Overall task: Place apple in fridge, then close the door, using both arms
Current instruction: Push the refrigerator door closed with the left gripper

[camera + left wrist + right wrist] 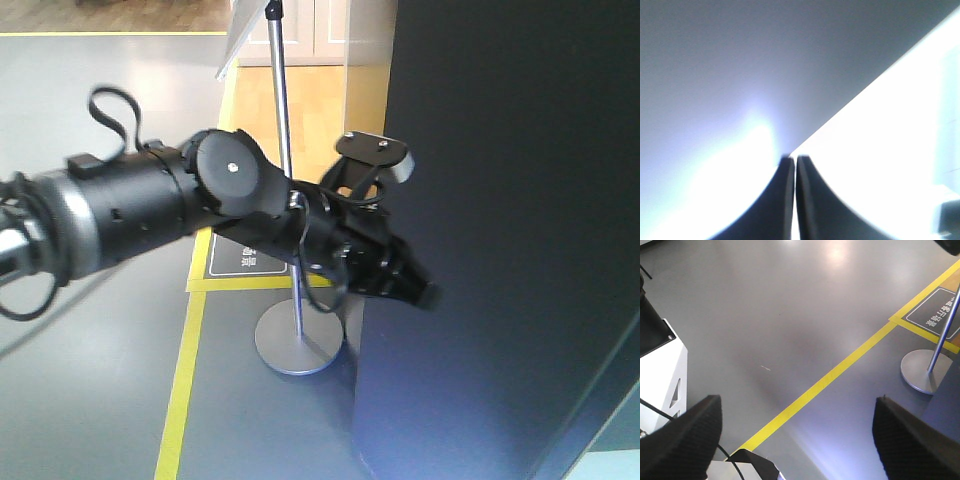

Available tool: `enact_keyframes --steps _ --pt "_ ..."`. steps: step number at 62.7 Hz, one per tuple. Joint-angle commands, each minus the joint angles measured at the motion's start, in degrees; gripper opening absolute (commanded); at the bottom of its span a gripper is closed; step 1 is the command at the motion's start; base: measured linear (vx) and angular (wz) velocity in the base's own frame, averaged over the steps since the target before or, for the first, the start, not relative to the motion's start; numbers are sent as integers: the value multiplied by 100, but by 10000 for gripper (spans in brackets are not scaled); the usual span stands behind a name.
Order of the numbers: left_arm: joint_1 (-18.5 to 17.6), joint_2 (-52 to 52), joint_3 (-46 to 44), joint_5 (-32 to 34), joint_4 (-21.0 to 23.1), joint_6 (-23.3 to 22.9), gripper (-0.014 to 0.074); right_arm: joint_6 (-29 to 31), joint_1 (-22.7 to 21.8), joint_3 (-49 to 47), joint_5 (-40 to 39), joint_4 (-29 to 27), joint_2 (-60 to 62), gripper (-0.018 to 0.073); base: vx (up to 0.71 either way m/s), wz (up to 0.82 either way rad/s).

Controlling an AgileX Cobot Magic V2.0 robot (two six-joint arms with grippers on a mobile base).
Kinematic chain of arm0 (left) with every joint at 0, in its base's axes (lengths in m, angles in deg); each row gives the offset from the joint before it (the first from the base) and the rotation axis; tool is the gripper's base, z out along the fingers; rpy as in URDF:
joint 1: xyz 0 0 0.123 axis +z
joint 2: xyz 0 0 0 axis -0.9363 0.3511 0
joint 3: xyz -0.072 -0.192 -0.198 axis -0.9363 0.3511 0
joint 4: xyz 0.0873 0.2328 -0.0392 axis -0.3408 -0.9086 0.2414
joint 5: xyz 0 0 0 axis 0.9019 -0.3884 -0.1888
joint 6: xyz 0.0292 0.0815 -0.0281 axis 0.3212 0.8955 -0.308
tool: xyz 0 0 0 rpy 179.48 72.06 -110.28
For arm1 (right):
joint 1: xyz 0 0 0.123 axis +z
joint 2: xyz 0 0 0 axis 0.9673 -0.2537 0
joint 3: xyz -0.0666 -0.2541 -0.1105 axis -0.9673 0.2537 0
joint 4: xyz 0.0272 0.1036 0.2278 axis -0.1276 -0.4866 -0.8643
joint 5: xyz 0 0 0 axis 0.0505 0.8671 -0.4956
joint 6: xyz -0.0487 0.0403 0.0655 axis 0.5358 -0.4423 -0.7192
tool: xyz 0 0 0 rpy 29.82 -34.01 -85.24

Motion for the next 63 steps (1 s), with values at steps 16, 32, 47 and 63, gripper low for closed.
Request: enact_keyframes --steps 16,32,47,63 --pt "-22 -1163 389 19 -3164 -2538 -6 9 7 -130 -272 -159 -76 587 0 0" --pt "0 -2232 1811 654 -3969 -3058 -6 9 7 -130 -272 -159 -76 587 0 0" --pt "0 -3249 2992 697 -5443 -4486 -6 9 7 -130 -279 -288 -76 587 0 0" --pt "131 -4234 4020 1190 -6195 -5485 -6 9 7 -130 -673 -287 -76 582 0 0"
